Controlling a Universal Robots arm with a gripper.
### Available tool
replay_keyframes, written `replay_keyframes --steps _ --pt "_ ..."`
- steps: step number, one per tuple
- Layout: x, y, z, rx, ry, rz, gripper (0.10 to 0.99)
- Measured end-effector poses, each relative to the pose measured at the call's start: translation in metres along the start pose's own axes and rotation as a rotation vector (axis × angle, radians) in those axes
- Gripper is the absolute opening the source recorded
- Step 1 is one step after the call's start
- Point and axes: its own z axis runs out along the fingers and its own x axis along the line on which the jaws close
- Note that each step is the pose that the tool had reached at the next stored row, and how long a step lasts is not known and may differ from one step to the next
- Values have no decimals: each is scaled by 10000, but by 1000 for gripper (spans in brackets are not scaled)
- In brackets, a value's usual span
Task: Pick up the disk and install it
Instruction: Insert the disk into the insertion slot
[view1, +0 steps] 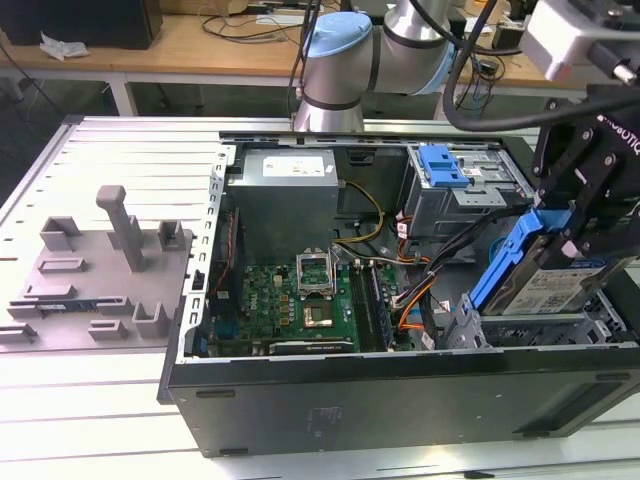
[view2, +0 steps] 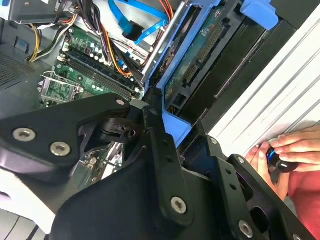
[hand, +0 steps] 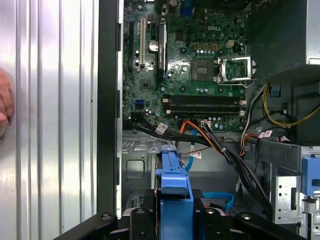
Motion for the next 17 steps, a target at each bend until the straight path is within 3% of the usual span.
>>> replay_keyframes --steps 3,7,8,9,14,16,17 --pt "21 -1 74 -7 -6 0 369" --pt "37 -1 108 -18 -6 -1 376" --pt "37 -1 109 -18 -5 1 435" --pt "37 -1 109 -18 -4 1 435" --pt "37 -1 110 -18 -6 1 737" --pt "37 -1 110 -19 -6 -1 737" --pt "37 -1 110 -18 -6 -1 804"
